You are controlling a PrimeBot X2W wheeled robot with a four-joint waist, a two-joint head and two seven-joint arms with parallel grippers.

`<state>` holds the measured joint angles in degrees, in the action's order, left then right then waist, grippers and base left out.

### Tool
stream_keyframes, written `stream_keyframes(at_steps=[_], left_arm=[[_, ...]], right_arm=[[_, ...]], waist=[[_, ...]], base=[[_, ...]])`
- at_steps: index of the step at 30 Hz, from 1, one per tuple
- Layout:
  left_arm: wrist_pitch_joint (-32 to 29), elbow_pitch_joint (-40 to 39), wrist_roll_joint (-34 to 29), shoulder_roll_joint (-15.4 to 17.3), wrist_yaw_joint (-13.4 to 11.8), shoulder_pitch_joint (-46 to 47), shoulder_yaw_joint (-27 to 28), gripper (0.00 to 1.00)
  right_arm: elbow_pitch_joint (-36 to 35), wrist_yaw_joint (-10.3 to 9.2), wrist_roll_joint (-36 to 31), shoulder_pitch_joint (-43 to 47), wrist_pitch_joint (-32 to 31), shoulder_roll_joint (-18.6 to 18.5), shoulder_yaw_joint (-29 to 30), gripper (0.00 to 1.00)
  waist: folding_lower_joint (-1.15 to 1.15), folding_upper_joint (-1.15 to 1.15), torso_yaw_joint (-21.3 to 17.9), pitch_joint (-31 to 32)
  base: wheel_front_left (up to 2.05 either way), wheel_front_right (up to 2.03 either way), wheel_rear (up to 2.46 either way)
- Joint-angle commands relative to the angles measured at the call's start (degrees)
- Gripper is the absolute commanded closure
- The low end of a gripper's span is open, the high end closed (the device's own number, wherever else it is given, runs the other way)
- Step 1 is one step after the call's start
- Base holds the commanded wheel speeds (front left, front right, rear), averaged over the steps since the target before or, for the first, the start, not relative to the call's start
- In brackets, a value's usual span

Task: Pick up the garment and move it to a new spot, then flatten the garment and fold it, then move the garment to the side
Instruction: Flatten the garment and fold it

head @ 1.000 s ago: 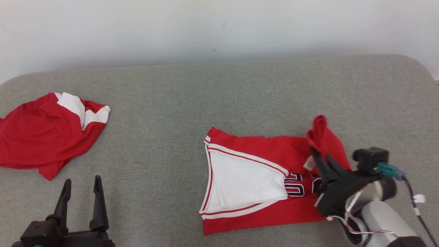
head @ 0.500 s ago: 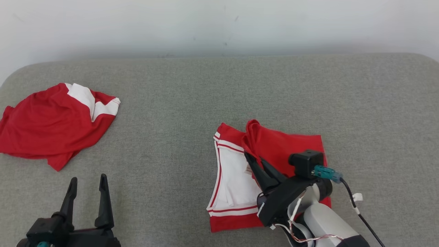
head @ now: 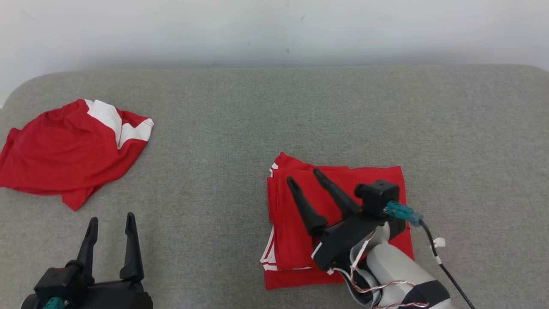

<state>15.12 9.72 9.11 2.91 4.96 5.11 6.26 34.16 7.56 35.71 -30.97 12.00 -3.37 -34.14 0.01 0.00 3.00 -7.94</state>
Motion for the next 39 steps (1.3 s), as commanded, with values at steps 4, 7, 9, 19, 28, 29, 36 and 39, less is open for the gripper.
stream_keyframes(at_steps=[4, 7, 9, 19, 28, 29, 36, 39], left_arm=[[0.02, 0.06, -0.35, -0.02, -0.25, -0.01, 0.25, 0.0], [0.02, 0.03, -0.53, -0.01, -0.18, 0.03, 0.41, 0.0], [0.02, -0.06, -0.6, -0.01, -0.09, -0.02, 0.57, 0.0], [0.02, -0.5, -0.88, -0.01, 0.01, -0.92, 1.41, 0.0], [0.02, -0.15, -1.81, 0.0, -0.21, -2.54, 0.85, 0.0], [0.03, -0.16, -1.81, -0.01, -0.15, -2.81, 0.8, 0.0], [0.02, 0.28, -2.91, 0.07, 0.11, -4.7, 0.08, 0.0], [0.02, 0.11, -3.18, 0.15, 0.17, -5.05, -0.15, 0.0]], right_arm=[[-1.62, -0.16, -0.65, -0.36, 2.2, -2.4, 2.69, 0.0], [-3.93, -0.16, -1.91, 1.15, 2.89, -4.44, 5.7, 0.0], [-6.0, -0.16, -3.16, 2.43, 3.16, -5.95, 8.05, 0.0], [-17.45, -0.16, -10.57, 13.7, 3.22, -9.04, 20.11, 0.0], [-22.53, -0.16, -14.97, 22.88, 3.15, -8.37, 24.39, 0.0], [-22.88, -0.16, -15.52, 23.77, 3.14, -8.18, 24.83, 0.0], [-25.9, -0.16, -18.29, 29.71, 2.71, -6.16, 28.28, 0.0], [-26.78, -0.16, -18.82, 31.12, 2.31, -5.57, 29.24, 0.0]], waist=[[-0.01, 0.0, -1.01, 0.61], [-0.01, 0.0, -1.58, 0.88], [-0.01, 0.0, -1.99, 1.0], [-0.01, 0.0, -3.72, 2.28], [-0.01, 0.0, -4.01, 4.83], [-0.01, 0.0, -3.96, 5.21], [-0.01, 0.0, -3.05, 7.03], [-0.01, 0.0, -2.8, 7.41]], base=[[0.0, 0.0, 0.0], [0.0, 0.0, 0.0], [0.0, 0.0, 0.0], [0.0, 0.0, 0.0], [0.0, 0.0, 0.0], [0.0, 0.0, 0.0], [0.0, 0.0, 0.0], [0.0, 0.0, 0.0]])
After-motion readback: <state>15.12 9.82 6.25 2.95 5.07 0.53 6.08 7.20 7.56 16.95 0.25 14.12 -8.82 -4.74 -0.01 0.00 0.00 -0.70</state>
